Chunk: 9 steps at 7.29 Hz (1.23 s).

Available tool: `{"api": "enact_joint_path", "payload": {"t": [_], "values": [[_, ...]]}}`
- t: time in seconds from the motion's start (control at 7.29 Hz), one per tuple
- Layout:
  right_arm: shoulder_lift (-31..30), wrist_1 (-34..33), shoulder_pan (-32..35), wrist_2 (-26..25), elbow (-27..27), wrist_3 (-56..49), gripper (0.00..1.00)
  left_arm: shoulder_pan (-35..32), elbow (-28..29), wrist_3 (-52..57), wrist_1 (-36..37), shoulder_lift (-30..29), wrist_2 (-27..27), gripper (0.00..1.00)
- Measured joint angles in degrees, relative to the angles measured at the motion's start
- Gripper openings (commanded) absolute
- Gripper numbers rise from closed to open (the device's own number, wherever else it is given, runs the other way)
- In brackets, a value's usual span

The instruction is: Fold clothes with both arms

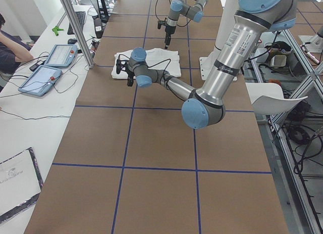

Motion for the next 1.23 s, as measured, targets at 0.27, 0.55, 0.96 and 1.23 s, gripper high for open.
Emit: {"api": "enact_joint_path", "payload": {"t": [0.27,0.55,0.96,1.23], "values": [[2.81,-0.27,-2.66,-2.65,-4.91,-4.96,0.95,0.06,-6.32,-0.22,0.91,4.04,-3.02,1.0],[4.6,-3.62,-4.98,-3.97,-6.0,-7.13,0.95,0.29,-7.12,-0.4,1.03,4.98,-3.86,1.0],[4.92,-8.81,-7.79,-5.65,-5.76,-7.72,0.95,0.73,-6.96,-0.89,1.04,5.04,-3.98,1.0],[4.73,-10.74,-8.56,-6.23,-5.74,-8.12,0.95,1.55,-6.67,-1.17,1.02,4.93,-3.9,1.0]]}}
